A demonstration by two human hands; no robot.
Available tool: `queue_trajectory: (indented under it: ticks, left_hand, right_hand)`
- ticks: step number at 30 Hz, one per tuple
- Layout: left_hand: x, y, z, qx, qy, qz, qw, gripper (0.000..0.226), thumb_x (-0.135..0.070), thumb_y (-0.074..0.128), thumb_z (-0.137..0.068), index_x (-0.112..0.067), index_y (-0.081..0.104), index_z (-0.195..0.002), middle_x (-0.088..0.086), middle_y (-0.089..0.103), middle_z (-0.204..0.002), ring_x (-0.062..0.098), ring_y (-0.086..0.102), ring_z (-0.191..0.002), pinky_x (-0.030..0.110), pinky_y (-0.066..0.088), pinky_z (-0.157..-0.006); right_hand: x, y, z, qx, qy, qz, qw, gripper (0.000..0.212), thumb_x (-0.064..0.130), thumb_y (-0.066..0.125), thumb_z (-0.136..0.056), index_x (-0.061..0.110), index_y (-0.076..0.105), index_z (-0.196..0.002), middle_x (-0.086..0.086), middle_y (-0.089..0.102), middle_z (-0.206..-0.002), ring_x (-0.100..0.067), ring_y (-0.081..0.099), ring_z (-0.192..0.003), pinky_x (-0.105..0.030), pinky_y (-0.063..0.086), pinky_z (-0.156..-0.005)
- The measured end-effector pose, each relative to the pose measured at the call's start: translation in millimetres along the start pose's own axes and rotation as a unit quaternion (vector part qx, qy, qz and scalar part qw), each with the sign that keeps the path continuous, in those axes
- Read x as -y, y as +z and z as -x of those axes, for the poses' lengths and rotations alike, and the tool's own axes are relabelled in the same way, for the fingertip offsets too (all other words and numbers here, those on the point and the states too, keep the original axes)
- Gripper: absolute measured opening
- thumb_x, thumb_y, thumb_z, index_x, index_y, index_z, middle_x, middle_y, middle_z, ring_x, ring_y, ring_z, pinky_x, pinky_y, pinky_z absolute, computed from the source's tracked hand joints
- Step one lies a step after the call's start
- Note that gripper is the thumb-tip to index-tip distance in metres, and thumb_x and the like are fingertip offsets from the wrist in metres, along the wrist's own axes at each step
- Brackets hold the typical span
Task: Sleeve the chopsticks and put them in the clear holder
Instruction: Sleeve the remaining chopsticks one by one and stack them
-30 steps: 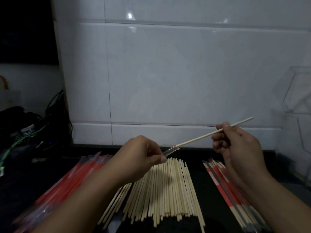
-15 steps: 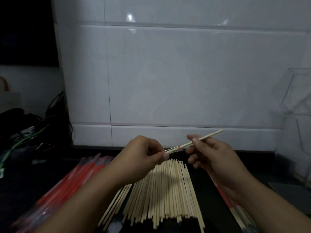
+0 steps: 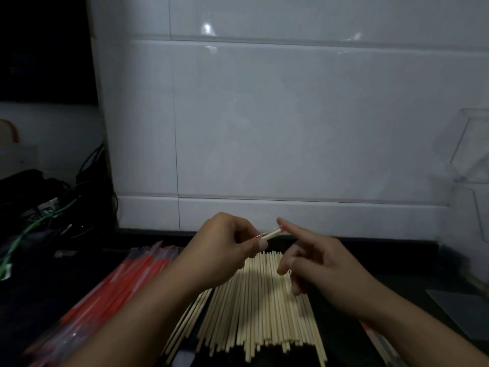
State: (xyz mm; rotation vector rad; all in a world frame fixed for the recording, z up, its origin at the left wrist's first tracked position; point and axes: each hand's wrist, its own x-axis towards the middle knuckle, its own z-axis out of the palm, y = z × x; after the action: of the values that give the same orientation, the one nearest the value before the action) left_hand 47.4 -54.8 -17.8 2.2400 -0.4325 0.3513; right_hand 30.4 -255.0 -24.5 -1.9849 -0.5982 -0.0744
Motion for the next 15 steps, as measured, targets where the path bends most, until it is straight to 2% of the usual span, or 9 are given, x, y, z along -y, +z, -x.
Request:
queue_trajectory:
  ticks: [2,4,5,6,8,10,12,15]
  left_hand:
    - [1,-1,-1,-0.012,0.0,-0.001,1.0,0.011,-0.038,0.068,-0.089,-0.029,0.074,-0.087,-0.005,0.07,-0.073,-0.001,0.059,-0.058,0.027,0.053,-0.062]
    - [2,-2,-1,-0.026,0.001,0.001,1.0,0.011,-0.038,0.068,-0.089,-0.029,0.074,-0.086,-0.006,0.07,-0.072,-0.002,0.057,-0.057,0.028,0.053,-0.062]
    - [3,-2,-1,-0.032,0.001,0.006,0.999,0.012,-0.038,0.068,-0.09,-0.029,0.074,-0.087,-0.004,0.07,-0.073,-0.001,0.056,-0.058,0.028,0.053,-0.062]
    - [3,-1,-2,-0.038,0.0,0.013,0.999,0.013,-0.039,0.068,-0.09,-0.028,0.074,-0.087,-0.002,0.07,-0.074,0.0,0.056,-0.058,0.029,0.053,-0.062]
    - [4,-1,-2,-0.046,-0.004,0.025,0.999,0.015,-0.04,0.066,-0.091,-0.028,0.074,-0.087,-0.001,0.07,-0.075,0.002,0.056,-0.059,0.03,0.052,-0.062]
    - [3,0,-2,-0.051,-0.004,0.033,0.998,0.018,-0.042,0.063,-0.092,-0.029,0.074,-0.085,-0.001,0.07,-0.075,-0.001,0.055,-0.057,0.028,0.05,-0.062]
    - [2,1,-2,-0.055,-0.002,0.037,0.998,0.021,-0.042,0.058,-0.095,-0.031,0.072,-0.084,-0.004,0.07,-0.075,-0.004,0.056,-0.058,0.025,0.048,-0.06]
    - [0,2,-1,-0.061,-0.005,0.046,0.997,0.022,-0.039,0.053,-0.099,-0.032,0.071,-0.09,-0.007,0.069,-0.077,-0.004,0.058,-0.063,0.022,0.044,-0.062]
  right_hand:
    - [-5,-2,-3,-0.054,-0.001,0.011,0.998,0.067,0.006,0.058,-0.093,0.043,0.034,-0.143,-0.004,0.068,-0.085,-0.016,0.064,-0.065,-0.035,0.058,-0.07]
    - [-11,-12,-6,-0.112,-0.001,0.119,0.987,0.06,0.019,0.062,-0.092,0.036,0.04,-0.145,0.0,0.066,-0.081,-0.008,0.062,-0.066,-0.03,0.056,-0.069]
    - [-13,-18,-6,-0.106,0.012,0.191,0.976,0.057,0.027,0.064,-0.091,0.033,0.042,-0.144,0.003,0.065,-0.078,-0.004,0.062,-0.067,-0.024,0.053,-0.068]
    - [-15,-23,-5,-0.071,0.039,0.254,0.964,0.058,0.035,0.064,-0.09,0.033,0.042,-0.144,0.007,0.065,-0.079,-0.001,0.061,-0.069,-0.019,0.049,-0.067]
    - [-14,-24,-2,0.04,0.109,0.338,0.934,0.067,0.048,0.063,-0.088,0.034,0.034,-0.146,0.017,0.061,-0.093,0.002,0.059,-0.08,-0.016,0.045,-0.071]
    - [-11,-19,1,0.133,0.158,0.373,0.905,0.072,0.051,0.062,-0.087,0.036,0.027,-0.148,0.019,0.05,-0.104,0.002,0.054,-0.092,-0.017,0.044,-0.077]
    - [-10,-13,3,0.168,0.167,0.373,0.897,0.073,0.047,0.06,-0.089,0.035,0.023,-0.15,0.018,0.05,-0.106,0.003,0.052,-0.091,-0.015,0.041,-0.075]
    - [-11,-8,3,0.168,0.166,0.377,0.895,0.071,0.039,0.056,-0.092,0.03,0.02,-0.152,0.008,0.055,-0.128,-0.003,0.054,-0.104,-0.018,0.043,-0.081]
